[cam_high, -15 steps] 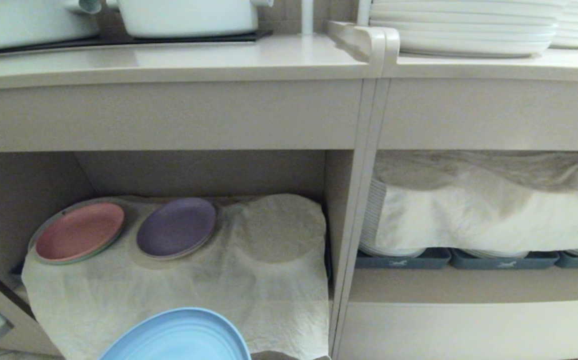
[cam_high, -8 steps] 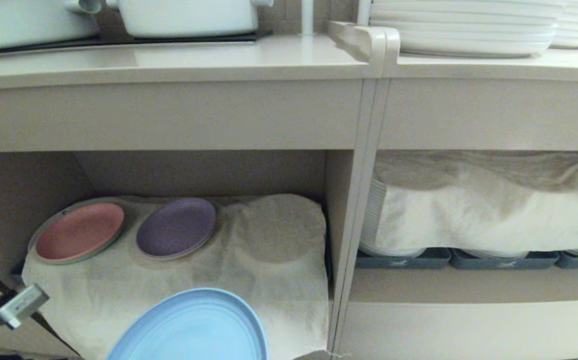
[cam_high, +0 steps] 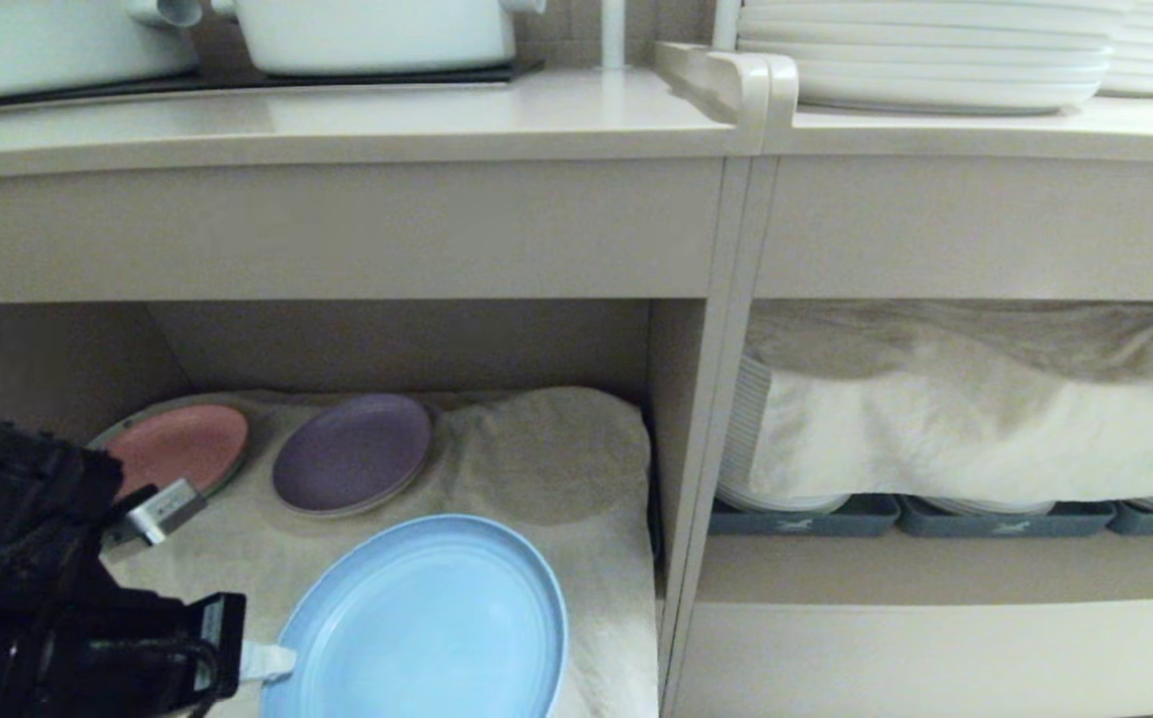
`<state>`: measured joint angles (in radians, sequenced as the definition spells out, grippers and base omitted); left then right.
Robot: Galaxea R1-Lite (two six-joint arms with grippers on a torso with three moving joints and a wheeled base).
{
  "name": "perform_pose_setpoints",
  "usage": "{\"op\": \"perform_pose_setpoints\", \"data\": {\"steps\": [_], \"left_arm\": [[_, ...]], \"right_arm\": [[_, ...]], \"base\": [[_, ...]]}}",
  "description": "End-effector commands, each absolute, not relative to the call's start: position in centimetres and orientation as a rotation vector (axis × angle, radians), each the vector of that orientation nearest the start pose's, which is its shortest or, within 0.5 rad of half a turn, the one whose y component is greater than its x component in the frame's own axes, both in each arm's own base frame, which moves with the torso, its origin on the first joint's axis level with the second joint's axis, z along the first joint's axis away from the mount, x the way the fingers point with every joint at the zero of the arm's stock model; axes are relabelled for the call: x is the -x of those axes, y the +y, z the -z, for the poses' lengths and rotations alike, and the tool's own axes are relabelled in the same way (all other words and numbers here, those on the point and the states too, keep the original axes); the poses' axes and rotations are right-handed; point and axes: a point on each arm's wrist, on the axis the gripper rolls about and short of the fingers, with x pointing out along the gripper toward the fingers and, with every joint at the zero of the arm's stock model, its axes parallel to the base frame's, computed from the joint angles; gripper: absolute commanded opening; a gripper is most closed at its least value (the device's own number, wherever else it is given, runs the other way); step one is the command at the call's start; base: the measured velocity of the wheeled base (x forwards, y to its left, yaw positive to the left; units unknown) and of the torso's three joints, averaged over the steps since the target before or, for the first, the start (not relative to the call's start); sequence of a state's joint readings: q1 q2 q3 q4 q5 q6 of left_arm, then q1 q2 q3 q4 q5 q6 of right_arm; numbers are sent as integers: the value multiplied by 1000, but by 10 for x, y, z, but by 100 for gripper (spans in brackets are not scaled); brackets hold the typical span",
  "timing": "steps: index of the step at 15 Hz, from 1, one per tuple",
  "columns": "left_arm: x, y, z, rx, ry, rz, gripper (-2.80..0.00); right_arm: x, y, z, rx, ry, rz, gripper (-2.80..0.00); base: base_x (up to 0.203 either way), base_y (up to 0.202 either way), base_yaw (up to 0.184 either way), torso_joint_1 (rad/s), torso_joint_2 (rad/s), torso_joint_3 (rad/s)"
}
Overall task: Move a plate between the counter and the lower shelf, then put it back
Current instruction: Put the plate in the cupboard
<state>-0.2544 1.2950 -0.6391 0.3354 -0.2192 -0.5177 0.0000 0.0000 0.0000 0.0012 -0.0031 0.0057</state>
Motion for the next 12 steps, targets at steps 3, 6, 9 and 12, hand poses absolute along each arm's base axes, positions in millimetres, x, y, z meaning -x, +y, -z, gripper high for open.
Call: {"op": "perform_pose_setpoints", "data": {"steps": [3, 6, 9, 12], "left_arm": [[-182, -61, -142, 454, 1120, 174, -280], [-198, -69, -132, 466, 1118, 175, -280], [-216, -75, -123, 494, 1086, 175, -280], [-237, -82, -120, 501, 1064, 157, -280]], "right_arm": [[23, 0, -75, -6, 2, 3, -280], [23, 0, -75, -6, 2, 3, -280], [23, 0, -75, -6, 0, 3, -280], [23, 0, -75, -6, 2, 3, -280]], "base": [[0, 0, 0, 0, 0, 0], [0, 0, 0, 0, 0, 0], [0, 0, 0, 0, 0, 0], [0, 0, 0, 0, 0, 0]]}}
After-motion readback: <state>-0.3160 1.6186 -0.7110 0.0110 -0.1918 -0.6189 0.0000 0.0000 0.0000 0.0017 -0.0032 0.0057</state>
